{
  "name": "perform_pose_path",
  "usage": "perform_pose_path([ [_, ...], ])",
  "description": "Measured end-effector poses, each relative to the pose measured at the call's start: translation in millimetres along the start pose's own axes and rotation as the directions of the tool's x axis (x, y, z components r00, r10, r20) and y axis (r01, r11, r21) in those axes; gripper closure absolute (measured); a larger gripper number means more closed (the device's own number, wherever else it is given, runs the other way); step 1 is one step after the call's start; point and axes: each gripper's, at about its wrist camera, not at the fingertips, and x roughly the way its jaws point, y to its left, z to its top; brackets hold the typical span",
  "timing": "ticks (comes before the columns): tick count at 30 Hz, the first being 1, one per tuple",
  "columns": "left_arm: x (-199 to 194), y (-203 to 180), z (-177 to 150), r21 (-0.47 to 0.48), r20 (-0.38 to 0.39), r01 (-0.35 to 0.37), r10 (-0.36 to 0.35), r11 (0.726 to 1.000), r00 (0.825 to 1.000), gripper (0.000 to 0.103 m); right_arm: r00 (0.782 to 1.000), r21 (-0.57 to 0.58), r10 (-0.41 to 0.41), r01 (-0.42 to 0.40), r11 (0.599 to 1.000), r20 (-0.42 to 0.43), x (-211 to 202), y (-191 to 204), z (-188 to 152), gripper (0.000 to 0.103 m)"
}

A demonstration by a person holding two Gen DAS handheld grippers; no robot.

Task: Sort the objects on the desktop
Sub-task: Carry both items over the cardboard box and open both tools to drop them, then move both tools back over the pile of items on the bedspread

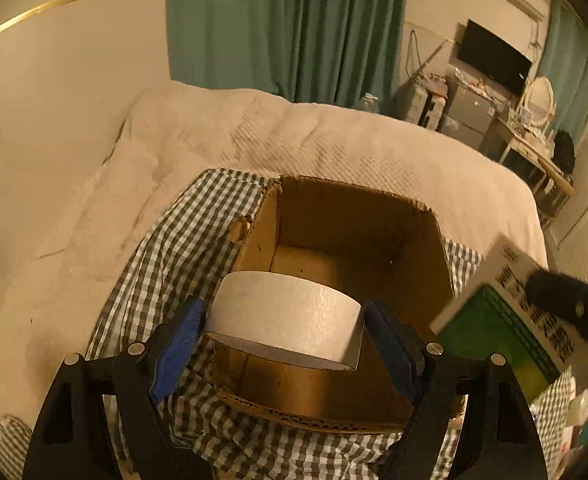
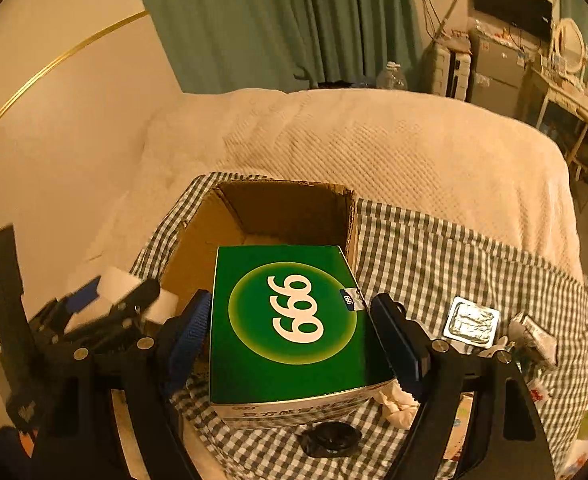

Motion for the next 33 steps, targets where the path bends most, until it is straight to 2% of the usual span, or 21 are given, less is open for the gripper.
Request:
perform_pose_path([
  [6, 8, -6, -1, 0.005, 0.000, 0.010, -0.010, 1.000, 1.000, 0.019, 1.000, 0.061, 0.027, -0.028, 0.998, 0.011, 18, -1, 5, 0.023],
  [10, 11, -8, -1, 0.023, 0.026, 0.008, -0.009, 1.000, 1.000, 0.019, 0.998, 0.092, 0.051, -0.053, 0.994, 0.019, 31, 4, 16, 0.023],
  [11, 11, -10, -2, 0.038, 0.030, 0.014, -0.016, 0.999, 0.999, 0.019, 0.999, 0.145, 0.026, -0.031, 0.989, 0.033, 35, 3, 16, 0.023],
  [12, 13, -11, -2, 0.047, 0.033, 0.019, -0.020, 0.999, 0.999, 0.019, 0.999, 0.153, 0.035, -0.041, 0.987, 0.036, 38, 3, 18, 0.023],
  [14, 14, -14, -2, 0.058, 0.039, 0.020, -0.023, 0.998, 0.999, 0.017, 0.998, 0.164, 0.038, -0.044, 0.985, 0.040, 45, 2, 22, 0.023],
  [17, 22, -17, -2, 0.072, 0.012, -0.008, 0.007, 0.997, 1.000, 0.006, 0.997, 0.201, 0.052, -0.063, 0.978, 0.059, 52, -4, 24, 0.020],
  [20, 23, -19, -2, 0.076, 0.016, -0.016, 0.015, 0.997, 1.000, 0.006, 0.995, 0.245, 0.072, -0.088, 0.966, 0.074, 52, -13, 26, 0.018],
  [21, 22, -20, -2, 0.079, 0.015, -0.015, 0.014, 0.997, 1.000, 0.006, 0.993, 0.359, -0.017, -0.025, 0.933, 0.115, 50, -14, 25, 0.018],
  [25, 15, -24, -6, 0.082, 0.014, -0.013, 0.012, 0.997, 1.000, 0.006, 0.988, 0.345, -0.080, 0.031, 0.938, 0.130, 35, -21, 24, 0.018],
  [30, -2, -33, -9, 0.091, 0.033, 0.000, -0.003, 0.996, 0.999, 0.006, 0.984, 0.377, -0.124, 0.069, 0.924, 0.125, 13, -35, 8, 0.018],
  [33, -14, -44, -14, 0.111, 0.050, 0.002, -0.007, 0.994, 0.999, 0.006, 0.989, 0.369, -0.119, 0.077, 0.926, 0.091, 0, -43, -9, 0.018],
])
